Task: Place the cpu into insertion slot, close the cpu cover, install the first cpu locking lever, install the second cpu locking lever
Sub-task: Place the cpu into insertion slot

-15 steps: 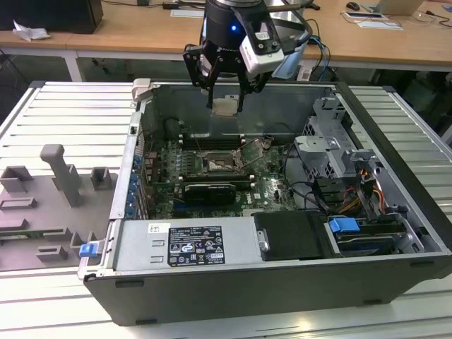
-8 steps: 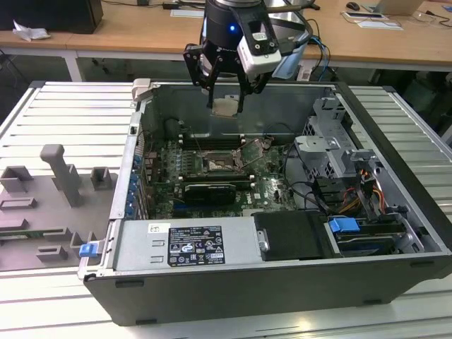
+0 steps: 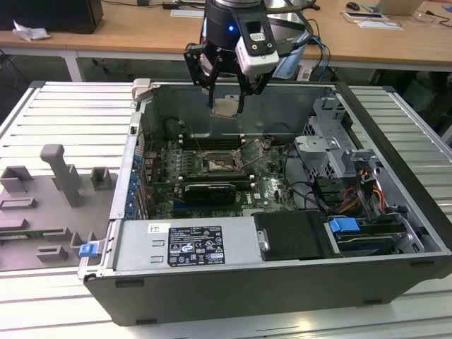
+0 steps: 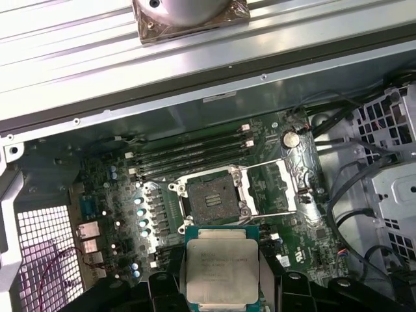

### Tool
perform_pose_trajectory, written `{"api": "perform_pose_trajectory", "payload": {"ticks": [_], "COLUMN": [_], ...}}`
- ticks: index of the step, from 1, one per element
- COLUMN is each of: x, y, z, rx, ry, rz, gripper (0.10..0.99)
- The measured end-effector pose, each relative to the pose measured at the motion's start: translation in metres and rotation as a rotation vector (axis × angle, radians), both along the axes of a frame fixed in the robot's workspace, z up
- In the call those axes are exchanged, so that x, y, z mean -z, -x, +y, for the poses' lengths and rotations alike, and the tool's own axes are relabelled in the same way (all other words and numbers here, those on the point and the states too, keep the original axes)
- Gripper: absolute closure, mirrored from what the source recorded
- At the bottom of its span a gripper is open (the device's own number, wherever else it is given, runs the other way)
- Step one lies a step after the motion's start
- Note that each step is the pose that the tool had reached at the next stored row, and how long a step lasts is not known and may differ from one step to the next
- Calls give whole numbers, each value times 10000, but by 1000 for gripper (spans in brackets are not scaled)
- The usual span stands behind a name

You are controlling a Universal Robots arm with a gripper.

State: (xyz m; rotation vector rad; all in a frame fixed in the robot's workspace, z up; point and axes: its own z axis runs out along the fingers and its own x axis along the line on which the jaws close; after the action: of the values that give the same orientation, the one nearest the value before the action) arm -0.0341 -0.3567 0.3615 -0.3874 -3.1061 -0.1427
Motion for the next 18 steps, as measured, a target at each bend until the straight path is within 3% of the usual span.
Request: {"api": "perform_pose_trajectory", "payload": {"ticks": [11,18], "x": [4,8], "y": [0,4], "z": [0,0], "rx": [356,971], "ry": [0,0], "rz": [-1,0], "gripper": [549,549]}}
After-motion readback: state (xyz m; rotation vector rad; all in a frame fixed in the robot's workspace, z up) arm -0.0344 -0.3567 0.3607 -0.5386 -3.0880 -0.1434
